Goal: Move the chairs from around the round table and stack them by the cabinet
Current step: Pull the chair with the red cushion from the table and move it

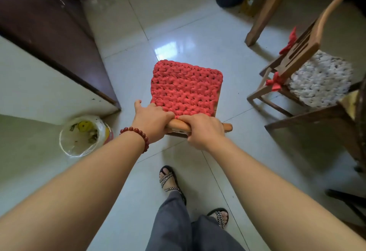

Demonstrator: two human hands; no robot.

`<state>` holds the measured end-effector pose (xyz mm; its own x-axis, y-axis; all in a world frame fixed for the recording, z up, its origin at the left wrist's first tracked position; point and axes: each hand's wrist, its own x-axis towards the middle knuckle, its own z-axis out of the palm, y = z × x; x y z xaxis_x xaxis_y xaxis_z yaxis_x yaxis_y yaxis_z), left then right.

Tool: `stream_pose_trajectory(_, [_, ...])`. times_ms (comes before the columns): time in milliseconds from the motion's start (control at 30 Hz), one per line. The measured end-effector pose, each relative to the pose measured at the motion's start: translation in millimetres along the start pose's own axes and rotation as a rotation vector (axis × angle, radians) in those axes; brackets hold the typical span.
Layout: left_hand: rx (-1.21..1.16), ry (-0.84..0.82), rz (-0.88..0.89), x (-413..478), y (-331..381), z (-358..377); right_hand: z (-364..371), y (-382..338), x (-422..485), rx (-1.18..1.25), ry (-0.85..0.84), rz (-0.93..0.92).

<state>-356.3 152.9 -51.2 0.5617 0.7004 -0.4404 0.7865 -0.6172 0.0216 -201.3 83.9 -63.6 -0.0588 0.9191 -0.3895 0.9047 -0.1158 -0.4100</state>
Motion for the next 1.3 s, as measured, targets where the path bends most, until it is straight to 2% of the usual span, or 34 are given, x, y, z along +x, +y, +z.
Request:
stream_pose_trajectory(300, [-0.045, 0.007, -0.150, -7, -91, 23, 22, -67, 77, -0.062, -0.101, -0.126])
stream_pose_trajectory(500, [-0.081, 0.013, -0.201, -6, -124, 36, 35, -90, 110, -0.117, -0.132, -0.181])
stream_pose_trajectory(800, [-0.126, 0.035, -0.275, -8, -137, 72, 61, -94, 125, -0.186, -0.092, -0.265])
stream_pose_trajectory(1300, [-0.172, 0.037, -0.342, -9, -124, 97, 72, -85, 125, -0.214, -0.094, -0.300])
